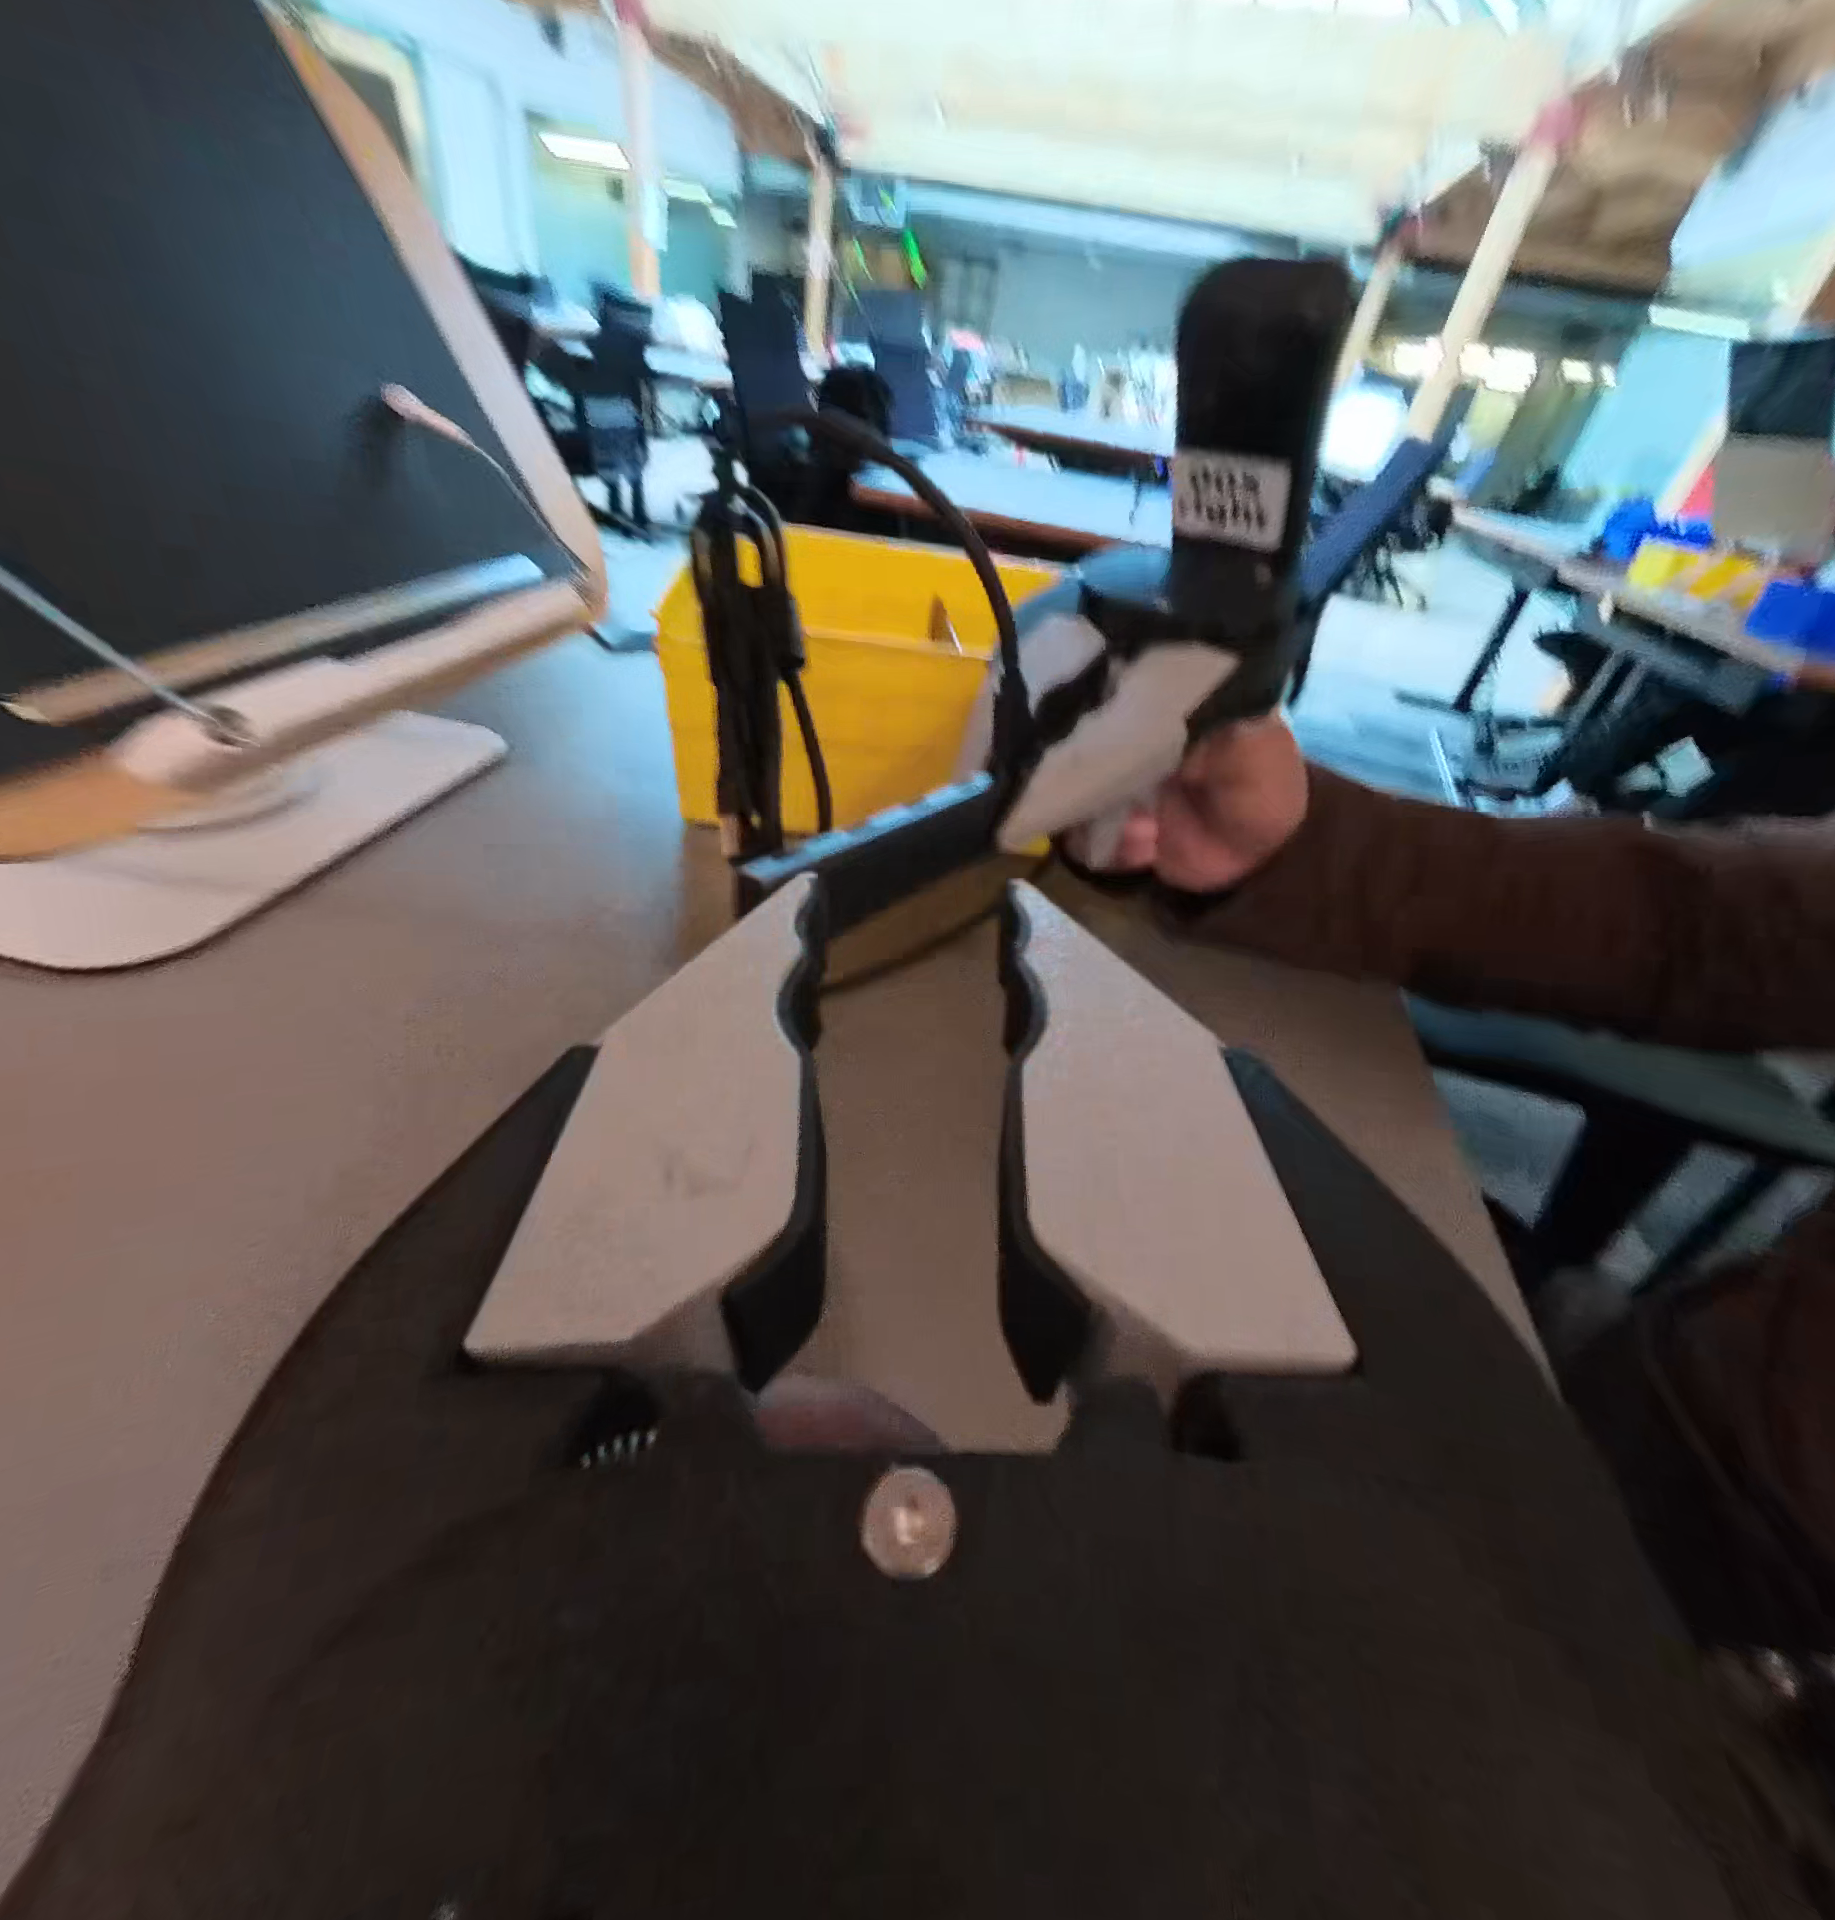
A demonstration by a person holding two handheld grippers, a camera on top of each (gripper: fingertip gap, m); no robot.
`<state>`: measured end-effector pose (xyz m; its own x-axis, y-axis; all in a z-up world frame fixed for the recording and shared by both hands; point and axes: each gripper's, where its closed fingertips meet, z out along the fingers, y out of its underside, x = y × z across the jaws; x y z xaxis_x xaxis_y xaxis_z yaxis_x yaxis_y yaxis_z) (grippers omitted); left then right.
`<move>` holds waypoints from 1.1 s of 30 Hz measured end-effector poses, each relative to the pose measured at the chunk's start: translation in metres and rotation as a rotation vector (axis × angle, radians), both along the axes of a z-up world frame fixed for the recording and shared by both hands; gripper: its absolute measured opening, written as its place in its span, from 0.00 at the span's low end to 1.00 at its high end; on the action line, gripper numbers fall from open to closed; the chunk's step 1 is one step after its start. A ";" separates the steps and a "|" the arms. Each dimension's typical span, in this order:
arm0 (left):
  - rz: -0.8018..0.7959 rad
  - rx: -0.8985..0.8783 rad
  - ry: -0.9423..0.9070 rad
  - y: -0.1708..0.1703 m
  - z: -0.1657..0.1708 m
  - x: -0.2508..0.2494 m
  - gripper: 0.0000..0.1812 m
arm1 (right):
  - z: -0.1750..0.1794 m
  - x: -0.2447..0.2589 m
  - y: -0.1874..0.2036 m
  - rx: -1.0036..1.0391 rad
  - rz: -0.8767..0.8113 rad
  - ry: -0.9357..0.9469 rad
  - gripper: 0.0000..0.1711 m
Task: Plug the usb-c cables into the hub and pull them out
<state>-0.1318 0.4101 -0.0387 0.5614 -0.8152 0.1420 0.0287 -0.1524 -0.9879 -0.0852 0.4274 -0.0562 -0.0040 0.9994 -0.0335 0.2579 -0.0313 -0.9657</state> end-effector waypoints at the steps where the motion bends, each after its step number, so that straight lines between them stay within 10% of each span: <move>1: -0.028 -0.006 0.026 -0.002 -0.007 0.009 0.14 | 0.001 0.000 -0.001 -0.016 0.008 0.009 0.04; 8: -0.102 -0.052 0.219 -0.009 -0.047 0.045 0.26 | 0.006 -0.002 -0.019 -0.080 0.108 0.057 0.04; 33: -0.184 -0.032 -0.102 -0.019 0.000 0.039 0.16 | -0.013 -0.013 -0.059 -0.096 0.304 -0.020 0.04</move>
<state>-0.0927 0.3913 -0.0390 0.3845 -0.8970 0.2179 0.0972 -0.1954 -0.9759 -0.0977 0.3683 -0.0693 -0.3001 0.9449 -0.1308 0.2880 -0.0410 -0.9567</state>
